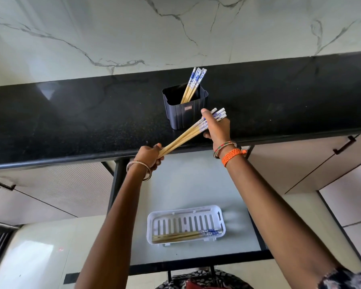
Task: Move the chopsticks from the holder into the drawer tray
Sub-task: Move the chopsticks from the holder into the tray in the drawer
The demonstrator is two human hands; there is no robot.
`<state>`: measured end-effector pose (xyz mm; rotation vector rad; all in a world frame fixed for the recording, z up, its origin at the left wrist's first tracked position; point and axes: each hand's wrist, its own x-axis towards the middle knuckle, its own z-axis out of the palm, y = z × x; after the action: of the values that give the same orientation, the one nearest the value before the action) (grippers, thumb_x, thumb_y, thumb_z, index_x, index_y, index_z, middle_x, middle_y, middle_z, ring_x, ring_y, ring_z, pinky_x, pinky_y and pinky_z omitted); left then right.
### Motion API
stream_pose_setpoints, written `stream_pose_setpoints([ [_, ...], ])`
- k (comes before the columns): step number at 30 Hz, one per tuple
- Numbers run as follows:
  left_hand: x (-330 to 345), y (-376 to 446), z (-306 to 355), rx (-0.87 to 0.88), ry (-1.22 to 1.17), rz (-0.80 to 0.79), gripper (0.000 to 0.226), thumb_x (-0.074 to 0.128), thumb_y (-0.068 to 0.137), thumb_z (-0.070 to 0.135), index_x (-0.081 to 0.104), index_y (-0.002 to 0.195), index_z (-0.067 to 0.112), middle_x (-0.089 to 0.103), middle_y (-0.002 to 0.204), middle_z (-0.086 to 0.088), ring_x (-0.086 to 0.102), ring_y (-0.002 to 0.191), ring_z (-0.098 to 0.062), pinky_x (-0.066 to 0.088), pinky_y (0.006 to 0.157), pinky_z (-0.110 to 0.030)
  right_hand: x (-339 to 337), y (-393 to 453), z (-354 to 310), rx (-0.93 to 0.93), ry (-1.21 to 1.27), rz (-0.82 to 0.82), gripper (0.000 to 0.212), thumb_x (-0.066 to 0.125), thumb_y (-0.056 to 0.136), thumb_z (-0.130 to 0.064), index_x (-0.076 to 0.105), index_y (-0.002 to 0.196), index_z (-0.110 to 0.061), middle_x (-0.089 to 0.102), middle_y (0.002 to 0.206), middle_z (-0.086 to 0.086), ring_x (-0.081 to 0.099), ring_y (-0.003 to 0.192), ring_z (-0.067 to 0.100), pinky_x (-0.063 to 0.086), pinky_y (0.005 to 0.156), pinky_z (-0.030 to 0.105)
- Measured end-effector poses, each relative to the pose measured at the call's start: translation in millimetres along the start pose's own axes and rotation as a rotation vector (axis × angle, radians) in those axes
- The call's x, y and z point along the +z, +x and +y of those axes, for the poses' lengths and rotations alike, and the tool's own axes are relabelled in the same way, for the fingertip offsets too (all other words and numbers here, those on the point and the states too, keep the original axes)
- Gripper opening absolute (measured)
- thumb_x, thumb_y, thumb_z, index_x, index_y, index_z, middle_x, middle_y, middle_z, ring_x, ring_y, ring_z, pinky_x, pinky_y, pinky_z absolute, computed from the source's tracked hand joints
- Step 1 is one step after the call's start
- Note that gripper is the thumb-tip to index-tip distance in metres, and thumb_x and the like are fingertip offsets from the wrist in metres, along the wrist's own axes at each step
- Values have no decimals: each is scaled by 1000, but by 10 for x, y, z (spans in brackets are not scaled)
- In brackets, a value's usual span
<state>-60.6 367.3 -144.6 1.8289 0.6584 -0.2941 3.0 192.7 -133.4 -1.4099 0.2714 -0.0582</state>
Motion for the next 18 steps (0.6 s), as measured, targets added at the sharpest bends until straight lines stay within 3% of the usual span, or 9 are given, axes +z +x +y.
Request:
stream_pose_setpoints([
  [2,9,55,-133,59,70,114,38,38,97,29,58,70,10,46,52,-1,38,38,-11,29,38,-19,-117,24,10,72,42,-67,22,65,83,-26,60,62,-18,60,56,-3,59,53,10,47,48,19],
  [5,-27,132,-314,166,228,241,46,40,95,26,54,54,12,51,48,-1,43,41,-13,34,43,-21,-305,125,-61,116,97,-45,26,53,88,-23,64,65,-16,64,47,-7,57,46,5,41,43,15],
  [10,50,177,-373,256,220,266,46,41,95,29,51,52,15,53,51,0,46,45,-14,37,50,-23,-364,146,27,138,-336,-180,35,43,85,-10,64,56,-12,63,43,-3,55,55,20,45,55,24],
  [12,54,213,-413,259,272,258,43,41,94,28,52,54,15,56,56,-3,48,49,-16,38,53,-25,-353,93,145,109,-441,-178,38,42,86,-10,63,54,-11,64,52,6,57,60,25,47,60,26],
  [14,50,237,-486,178,460,185,37,40,91,27,56,61,11,59,67,-9,52,61,-23,40,62,-30,-362,41,265,26,-612,-162,39,45,88,-15,64,56,-7,62,58,11,58,69,27,43,63,28],
  [16,37,240,-578,102,628,177,32,39,88,27,61,74,9,59,76,-11,51,69,-27,37,67,-31,-403,-16,364,-87,-832,-181,45,49,90,-24,60,51,-3,56,52,12,54,64,31,34,55,29],
  [18,43,240,-649,89,709,241,31,39,87,27,64,80,9,57,78,-10,51,71,-28,35,64,-30,-439,-99,438,-216,-1121,-328,55,50,91,-36,45,43,-9,45,46,9,47,56,30,32,54,30],
])
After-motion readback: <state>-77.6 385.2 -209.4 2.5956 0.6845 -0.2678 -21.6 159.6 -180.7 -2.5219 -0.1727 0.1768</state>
